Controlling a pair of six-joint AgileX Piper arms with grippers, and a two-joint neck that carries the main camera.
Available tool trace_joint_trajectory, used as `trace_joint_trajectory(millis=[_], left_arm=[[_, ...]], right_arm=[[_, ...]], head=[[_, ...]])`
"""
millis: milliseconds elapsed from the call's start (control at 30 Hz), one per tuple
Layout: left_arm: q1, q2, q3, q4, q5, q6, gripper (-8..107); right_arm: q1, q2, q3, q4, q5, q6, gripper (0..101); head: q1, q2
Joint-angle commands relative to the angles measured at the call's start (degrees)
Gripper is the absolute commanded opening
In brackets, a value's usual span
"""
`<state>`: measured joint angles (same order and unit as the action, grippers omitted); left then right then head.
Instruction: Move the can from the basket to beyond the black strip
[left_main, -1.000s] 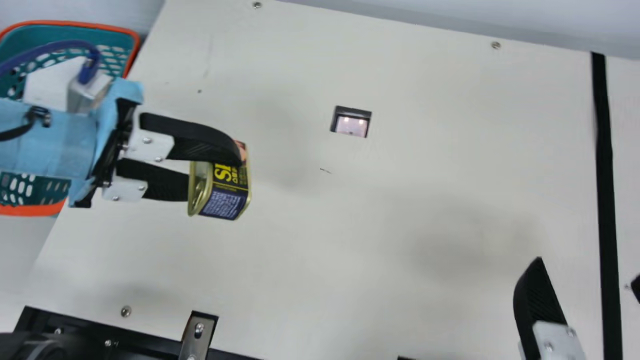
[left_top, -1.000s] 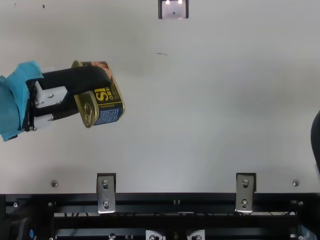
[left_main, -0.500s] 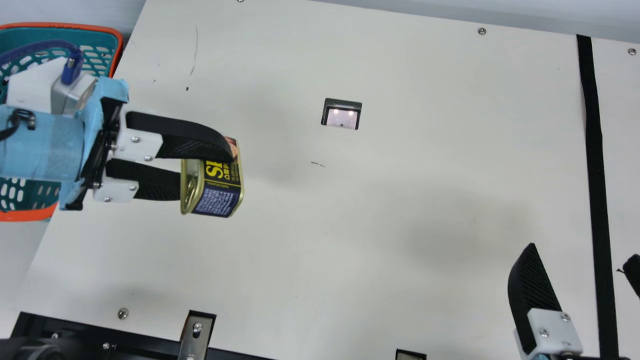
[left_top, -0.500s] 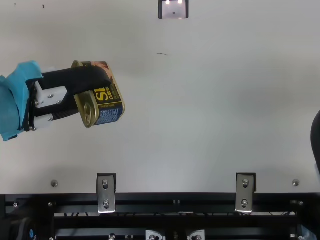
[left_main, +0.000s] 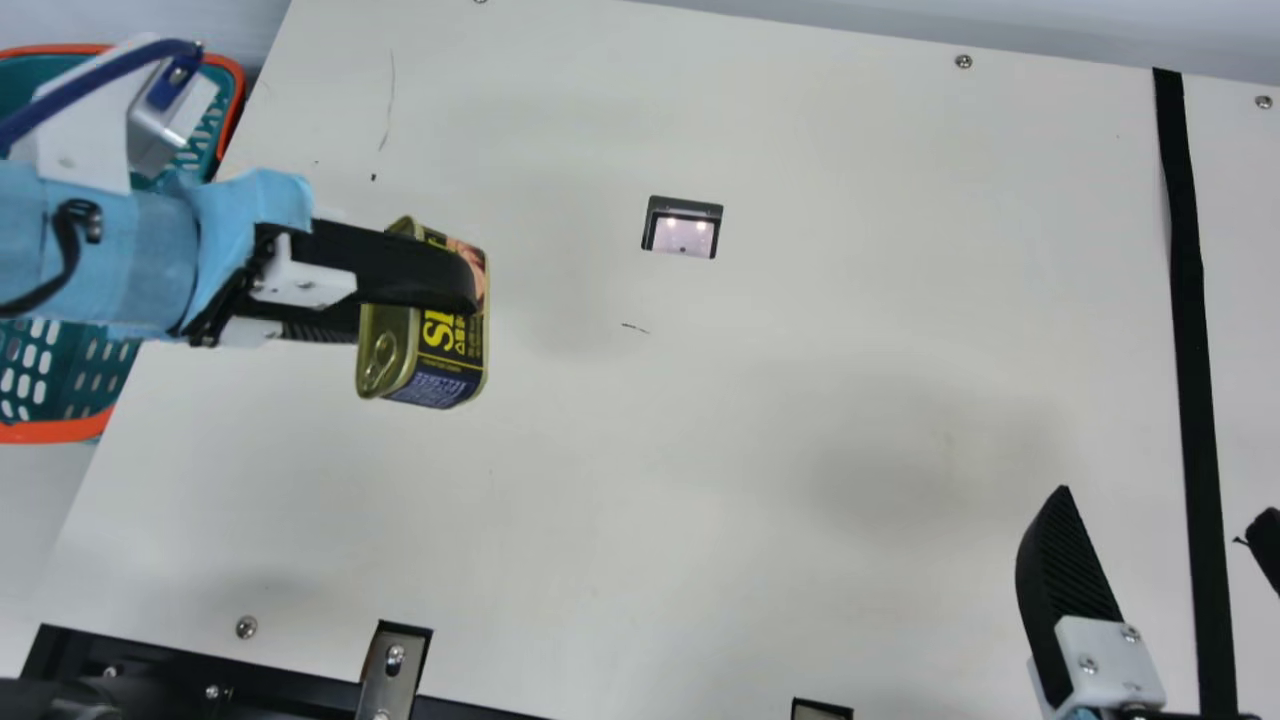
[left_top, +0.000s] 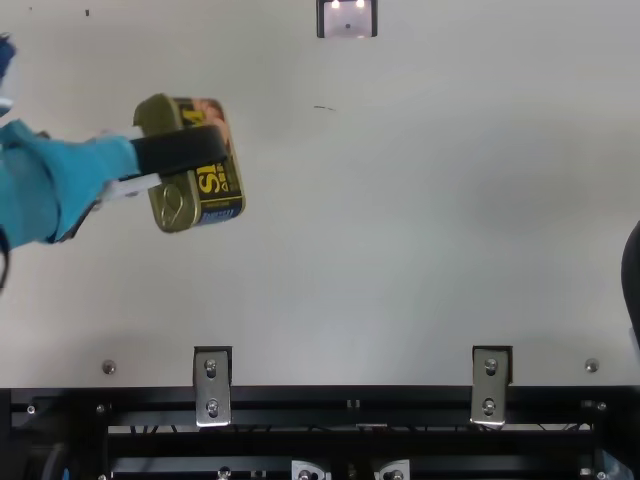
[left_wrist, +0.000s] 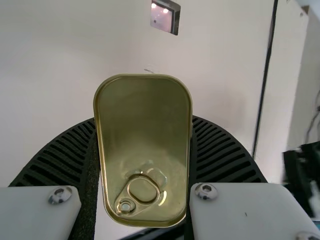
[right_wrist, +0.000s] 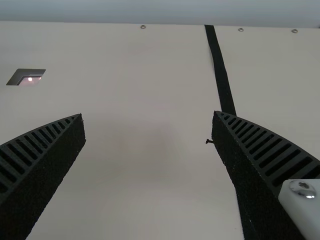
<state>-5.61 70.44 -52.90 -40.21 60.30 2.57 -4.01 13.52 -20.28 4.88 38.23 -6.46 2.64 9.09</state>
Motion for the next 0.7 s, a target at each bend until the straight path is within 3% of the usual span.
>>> trace_joint_trajectory(millis=[0,400,667], left_arm=[[-6.0,0.6,-2.3,7.0,-2.1,-0.4,10],[-28.1,8.8,-13.0,33.2,-2.0,-2.9,10],[-38.3,15.1,-18.1,42.1,1.1,-0.1,10]], right_arm=[[0.0,0.0,0.0,0.0,0.0,0.0,101],[0.0,0.0,0.0,0.0,0.0,0.0,101],[0.0,0.0,0.0,0.0,0.0,0.0,101]], head=[[-0.2,-0.4],[-0.2,-0.4],[-0.2,-0.4]])
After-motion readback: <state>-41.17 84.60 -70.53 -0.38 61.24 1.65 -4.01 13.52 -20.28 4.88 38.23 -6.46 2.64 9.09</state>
